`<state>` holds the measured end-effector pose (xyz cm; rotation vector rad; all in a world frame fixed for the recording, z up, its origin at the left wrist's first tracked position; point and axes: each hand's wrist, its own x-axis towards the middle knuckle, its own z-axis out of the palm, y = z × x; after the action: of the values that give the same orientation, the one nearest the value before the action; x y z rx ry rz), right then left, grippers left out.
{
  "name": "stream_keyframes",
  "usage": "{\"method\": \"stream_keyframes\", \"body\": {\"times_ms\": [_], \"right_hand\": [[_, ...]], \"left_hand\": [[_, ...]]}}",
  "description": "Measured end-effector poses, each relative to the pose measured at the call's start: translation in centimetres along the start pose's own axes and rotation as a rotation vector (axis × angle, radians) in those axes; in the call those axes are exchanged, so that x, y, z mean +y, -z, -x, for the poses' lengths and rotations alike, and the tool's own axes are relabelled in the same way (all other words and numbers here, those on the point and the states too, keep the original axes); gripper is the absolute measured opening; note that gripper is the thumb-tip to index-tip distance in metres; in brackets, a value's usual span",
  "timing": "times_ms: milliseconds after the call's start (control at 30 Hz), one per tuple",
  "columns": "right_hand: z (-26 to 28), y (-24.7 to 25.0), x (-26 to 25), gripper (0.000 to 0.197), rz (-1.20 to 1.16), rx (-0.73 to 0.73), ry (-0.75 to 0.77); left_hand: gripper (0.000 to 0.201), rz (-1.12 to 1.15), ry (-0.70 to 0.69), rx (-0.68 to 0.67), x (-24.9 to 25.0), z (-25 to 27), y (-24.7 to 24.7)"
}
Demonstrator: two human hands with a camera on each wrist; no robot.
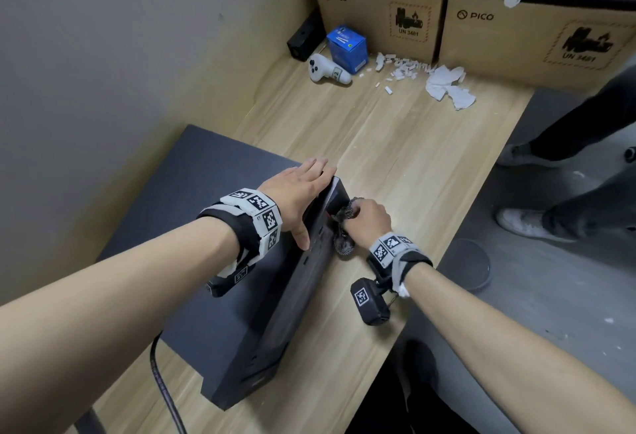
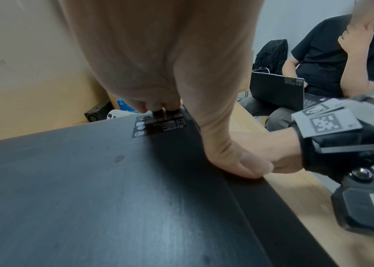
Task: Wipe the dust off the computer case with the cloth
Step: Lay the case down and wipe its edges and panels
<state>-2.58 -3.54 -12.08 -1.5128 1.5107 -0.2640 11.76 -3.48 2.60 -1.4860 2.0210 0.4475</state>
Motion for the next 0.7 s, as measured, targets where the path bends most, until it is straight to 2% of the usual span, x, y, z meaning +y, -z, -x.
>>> {"method": "stream_keyframes", "body": {"times_ms": [333, 567, 700], "right_hand": [[1.4, 2.9, -1.8, 0.011, -0.398, 0.073, 0.318], [1.4, 3.1, -2.4, 0.011, -0.201, 0.166, 0.298], [0.2, 2.9, -2.0, 0.009, -0.018, 0.091, 0.212]], "left_hand": [[0.152, 0.022, 0.001, 0.000, -0.1, -0.1, -0.1], [0.152, -0.011, 0.012, 0.004, 0.0, -0.2, -0.2], [0.150, -0.031, 0.016, 0.014, 0.1, -0.1, -0.1]]}}
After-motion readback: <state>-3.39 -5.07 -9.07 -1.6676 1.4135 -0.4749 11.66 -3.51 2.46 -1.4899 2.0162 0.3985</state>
